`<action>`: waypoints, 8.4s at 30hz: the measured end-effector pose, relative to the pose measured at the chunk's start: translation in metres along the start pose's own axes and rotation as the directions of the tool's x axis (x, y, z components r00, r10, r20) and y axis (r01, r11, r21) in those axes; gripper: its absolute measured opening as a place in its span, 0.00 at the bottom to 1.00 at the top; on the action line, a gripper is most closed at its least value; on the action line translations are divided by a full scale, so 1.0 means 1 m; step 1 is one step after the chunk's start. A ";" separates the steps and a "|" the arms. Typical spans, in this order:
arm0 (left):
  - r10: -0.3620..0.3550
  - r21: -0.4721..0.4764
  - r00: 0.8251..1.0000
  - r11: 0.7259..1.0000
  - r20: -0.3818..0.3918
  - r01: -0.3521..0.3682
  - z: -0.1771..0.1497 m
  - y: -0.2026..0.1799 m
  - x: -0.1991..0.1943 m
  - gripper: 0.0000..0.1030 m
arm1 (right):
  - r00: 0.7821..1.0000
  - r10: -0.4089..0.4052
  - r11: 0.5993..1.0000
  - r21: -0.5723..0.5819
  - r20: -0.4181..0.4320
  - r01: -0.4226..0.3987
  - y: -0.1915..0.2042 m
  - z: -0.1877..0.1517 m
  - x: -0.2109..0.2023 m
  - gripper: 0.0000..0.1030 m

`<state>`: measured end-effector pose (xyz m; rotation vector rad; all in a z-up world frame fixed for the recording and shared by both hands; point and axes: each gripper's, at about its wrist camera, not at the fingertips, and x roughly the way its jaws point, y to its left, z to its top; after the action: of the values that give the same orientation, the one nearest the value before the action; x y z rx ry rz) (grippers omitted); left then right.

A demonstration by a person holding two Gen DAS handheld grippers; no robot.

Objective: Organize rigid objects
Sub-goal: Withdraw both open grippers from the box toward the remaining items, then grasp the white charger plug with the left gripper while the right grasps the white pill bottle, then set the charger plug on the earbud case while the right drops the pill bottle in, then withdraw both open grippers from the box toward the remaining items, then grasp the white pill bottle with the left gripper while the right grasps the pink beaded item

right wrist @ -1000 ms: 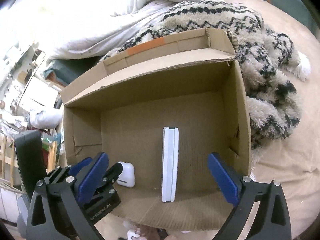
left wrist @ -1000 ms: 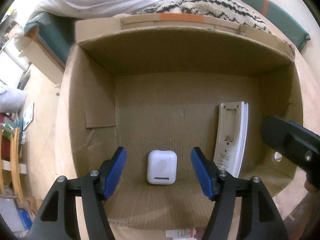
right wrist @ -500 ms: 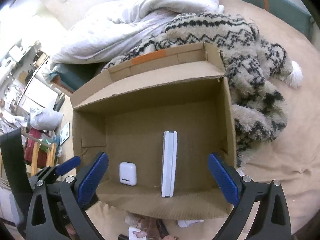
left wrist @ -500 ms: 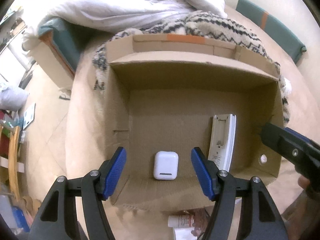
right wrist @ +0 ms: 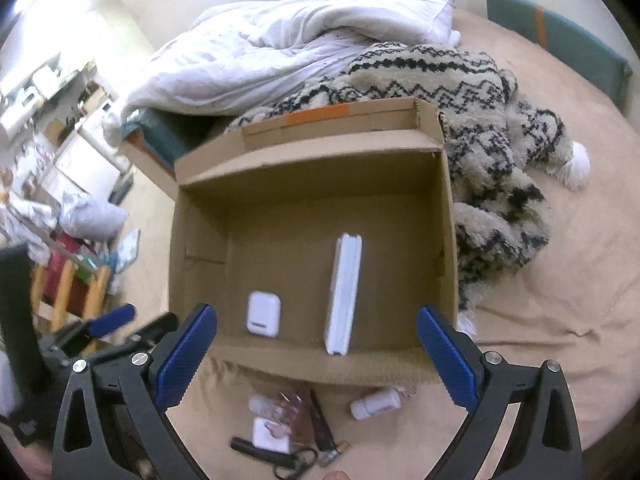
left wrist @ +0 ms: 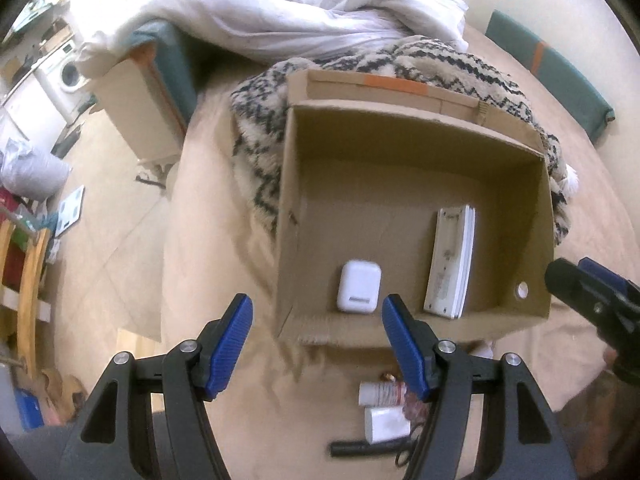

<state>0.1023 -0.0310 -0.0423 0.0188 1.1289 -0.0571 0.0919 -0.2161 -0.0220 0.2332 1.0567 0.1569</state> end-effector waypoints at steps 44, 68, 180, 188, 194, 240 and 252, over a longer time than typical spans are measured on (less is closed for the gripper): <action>-0.139 0.040 0.893 0.984 -0.428 0.172 -0.112 -0.071 0.107 0.44 | 0.955 -0.015 0.982 0.176 -0.298 0.070 -0.072 -0.081 0.071 0.93; 0.027 -0.005 0.940 1.000 -0.341 -0.030 -0.107 -0.001 0.085 0.44 | 0.951 -0.036 0.999 -0.013 -0.307 0.033 -0.048 -0.088 0.062 0.52; 0.053 0.156 0.999 0.986 -0.006 -0.051 0.041 -0.057 0.086 0.68 | 0.998 -0.025 1.000 -0.008 -0.061 0.024 -0.025 0.027 0.064 0.98; 0.036 0.136 0.999 0.990 0.015 -0.037 0.040 -0.048 0.062 0.68 | 0.999 -0.041 0.999 -0.015 -0.030 0.041 -0.023 0.028 0.044 1.00; 0.042 0.114 0.999 0.993 0.019 -0.044 0.038 -0.039 0.043 0.68 | 0.999 -0.034 0.999 0.005 -0.007 0.034 -0.025 0.026 0.025 1.00; 0.018 -0.031 0.988 0.999 -0.156 -0.023 -0.026 0.008 0.051 0.68 | 0.919 -0.078 0.965 0.201 -0.387 0.166 -0.072 -0.066 0.129 1.00; 0.002 0.050 0.928 0.999 -0.373 0.018 -0.054 -0.015 0.107 0.68 | 0.922 -0.120 0.978 0.115 -0.367 0.173 -0.054 -0.060 0.133 0.35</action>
<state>0.0981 -0.0471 -0.1620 0.0748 1.5097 -0.0936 0.1048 -0.2300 -0.1760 0.2622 1.4484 -0.0162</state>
